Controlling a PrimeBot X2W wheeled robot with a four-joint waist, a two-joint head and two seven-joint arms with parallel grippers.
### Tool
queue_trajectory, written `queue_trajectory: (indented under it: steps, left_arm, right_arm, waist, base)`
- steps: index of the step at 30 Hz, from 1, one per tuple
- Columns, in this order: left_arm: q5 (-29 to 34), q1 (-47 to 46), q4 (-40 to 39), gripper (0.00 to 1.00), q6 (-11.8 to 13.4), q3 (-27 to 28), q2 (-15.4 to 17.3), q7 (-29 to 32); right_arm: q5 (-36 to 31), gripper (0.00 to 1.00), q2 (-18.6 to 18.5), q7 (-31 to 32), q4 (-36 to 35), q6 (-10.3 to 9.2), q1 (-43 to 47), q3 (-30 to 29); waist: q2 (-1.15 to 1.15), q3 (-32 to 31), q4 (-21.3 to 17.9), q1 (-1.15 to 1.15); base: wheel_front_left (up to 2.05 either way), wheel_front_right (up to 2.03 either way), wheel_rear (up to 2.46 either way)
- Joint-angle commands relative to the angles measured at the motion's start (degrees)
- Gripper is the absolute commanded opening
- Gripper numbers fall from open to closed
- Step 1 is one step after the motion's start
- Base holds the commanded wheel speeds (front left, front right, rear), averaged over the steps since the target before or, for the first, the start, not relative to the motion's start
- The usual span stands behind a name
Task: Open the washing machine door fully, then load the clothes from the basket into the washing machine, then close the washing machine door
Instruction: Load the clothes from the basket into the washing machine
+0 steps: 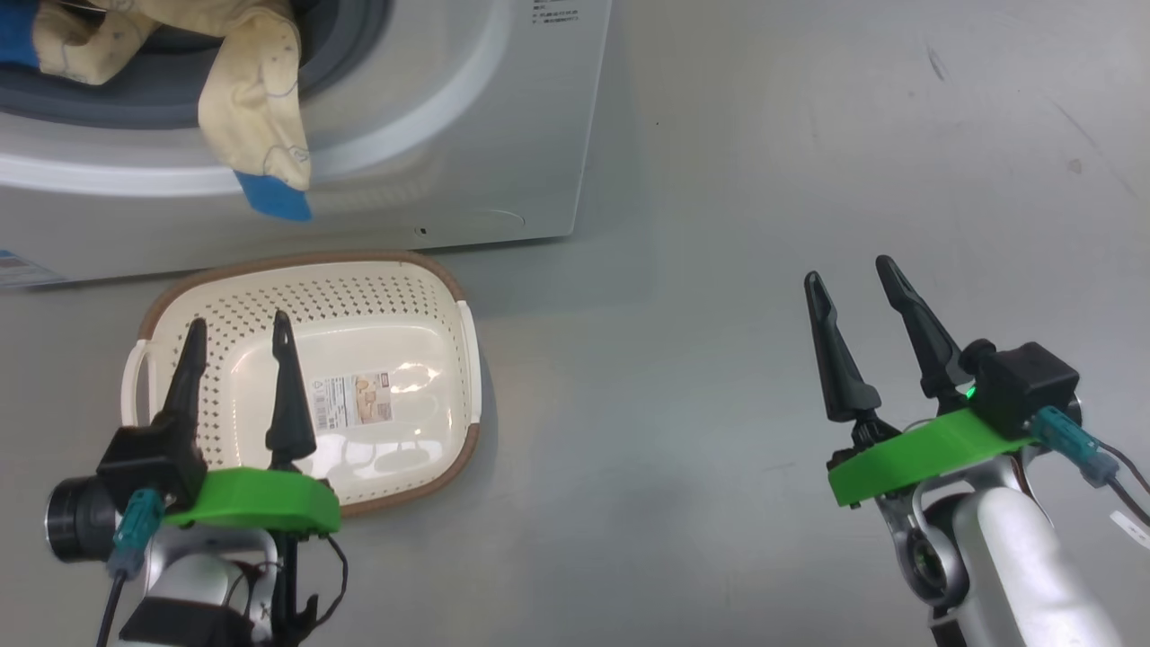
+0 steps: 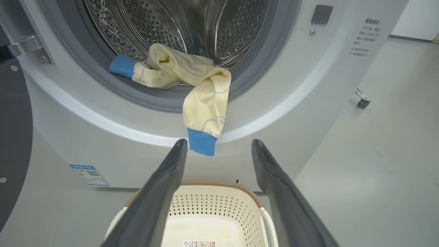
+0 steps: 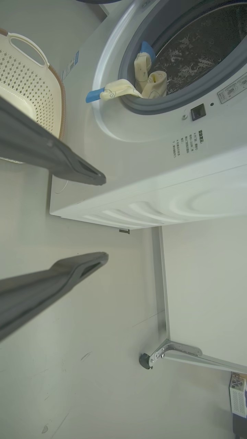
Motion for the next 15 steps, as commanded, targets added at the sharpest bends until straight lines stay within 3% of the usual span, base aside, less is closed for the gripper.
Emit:
queue_trajectory:
  steps: [1, 15]
  left_arm:
    - [-0.6, -0.2, -1.2, 1.0, 7.6, 2.0, 1.0, 0.0]
    - [-1.7, -1.4, 0.5, 1.0, 7.6, 1.3, 0.2, 1.2]
  right_arm:
    - [-0.2, 1.0, -0.4, 0.2, -1.9, 0.21, 0.4, 1.2]
    - [-0.4, 1.0, -0.4, 0.6, -2.5, 0.21, 0.3, 1.5]
  waist:
    - [0.0, -0.1, 0.0, 0.0]
    - [0.0, 0.5, 0.5, 0.0]
  base:
    - [0.0, 0.0, 0.0]
    - [0.0, 0.0, 0.0]
